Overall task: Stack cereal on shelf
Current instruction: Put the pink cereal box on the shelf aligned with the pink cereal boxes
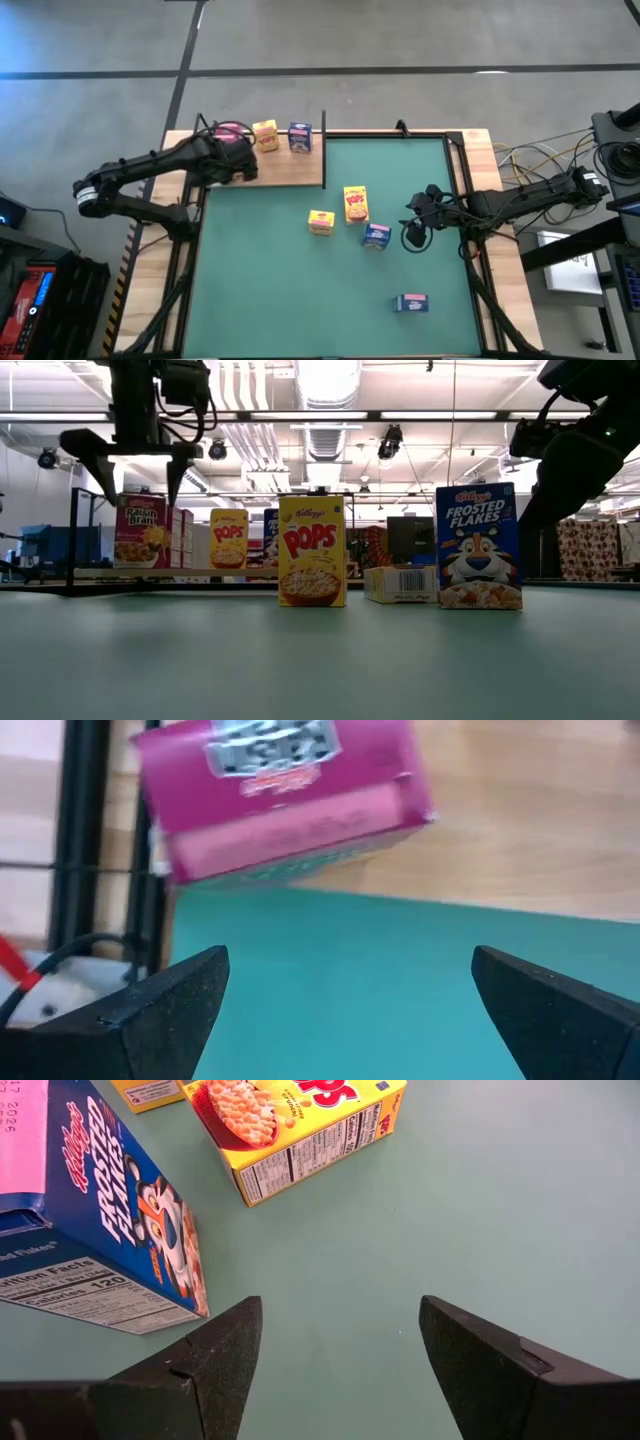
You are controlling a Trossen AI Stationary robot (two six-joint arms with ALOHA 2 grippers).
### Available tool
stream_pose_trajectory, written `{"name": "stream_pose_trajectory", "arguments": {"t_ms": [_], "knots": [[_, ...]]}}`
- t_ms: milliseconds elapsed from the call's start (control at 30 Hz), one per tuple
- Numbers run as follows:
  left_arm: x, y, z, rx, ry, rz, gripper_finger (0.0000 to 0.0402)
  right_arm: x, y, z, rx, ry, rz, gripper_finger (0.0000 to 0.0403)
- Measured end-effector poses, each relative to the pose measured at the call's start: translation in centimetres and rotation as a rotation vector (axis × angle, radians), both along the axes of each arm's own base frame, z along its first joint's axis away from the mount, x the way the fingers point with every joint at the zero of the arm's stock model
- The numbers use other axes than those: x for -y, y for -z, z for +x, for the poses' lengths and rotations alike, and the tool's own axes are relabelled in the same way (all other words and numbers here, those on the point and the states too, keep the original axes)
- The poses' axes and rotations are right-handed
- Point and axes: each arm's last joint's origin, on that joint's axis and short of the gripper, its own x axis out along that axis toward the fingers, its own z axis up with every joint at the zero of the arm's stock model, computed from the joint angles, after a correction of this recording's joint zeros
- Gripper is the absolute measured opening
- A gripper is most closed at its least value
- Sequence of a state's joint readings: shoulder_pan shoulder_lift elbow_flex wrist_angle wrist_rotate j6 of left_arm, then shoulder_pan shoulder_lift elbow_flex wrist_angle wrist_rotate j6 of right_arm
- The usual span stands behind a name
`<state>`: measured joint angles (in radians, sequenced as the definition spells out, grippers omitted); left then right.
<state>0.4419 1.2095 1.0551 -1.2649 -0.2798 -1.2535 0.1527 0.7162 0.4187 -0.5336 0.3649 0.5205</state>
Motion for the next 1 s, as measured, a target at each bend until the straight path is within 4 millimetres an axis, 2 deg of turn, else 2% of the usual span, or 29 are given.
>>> {"name": "stream_pose_trajectory", "arguments": {"t_ms": [433, 633, 833, 1000], "knots": [[-0.2, 2.0, -0.1, -0.055, 0.007, 0.067, 0.0400, 0.0, 0.0, 0.0, 0.000, 0.000, 0.000, 0.0260], [-0.4, 2.0, -0.1, -0.065, 0.014, 0.107, 0.0400, 0.0, 0.0, 0.0, 0.000, 0.000, 0.000, 0.0260], [-0.1, 2.0, -0.2, -0.022, -0.031, 0.040, 0.0400, 0.0, 0.0, 0.0, 0.000, 0.000, 0.000, 0.0260], [-0.3, 2.1, 0.3, 0.012, -0.024, 0.053, 0.0400, 0.0, 0.0, 0.0, 0.000, 0.000, 0.000, 0.0260]]}}
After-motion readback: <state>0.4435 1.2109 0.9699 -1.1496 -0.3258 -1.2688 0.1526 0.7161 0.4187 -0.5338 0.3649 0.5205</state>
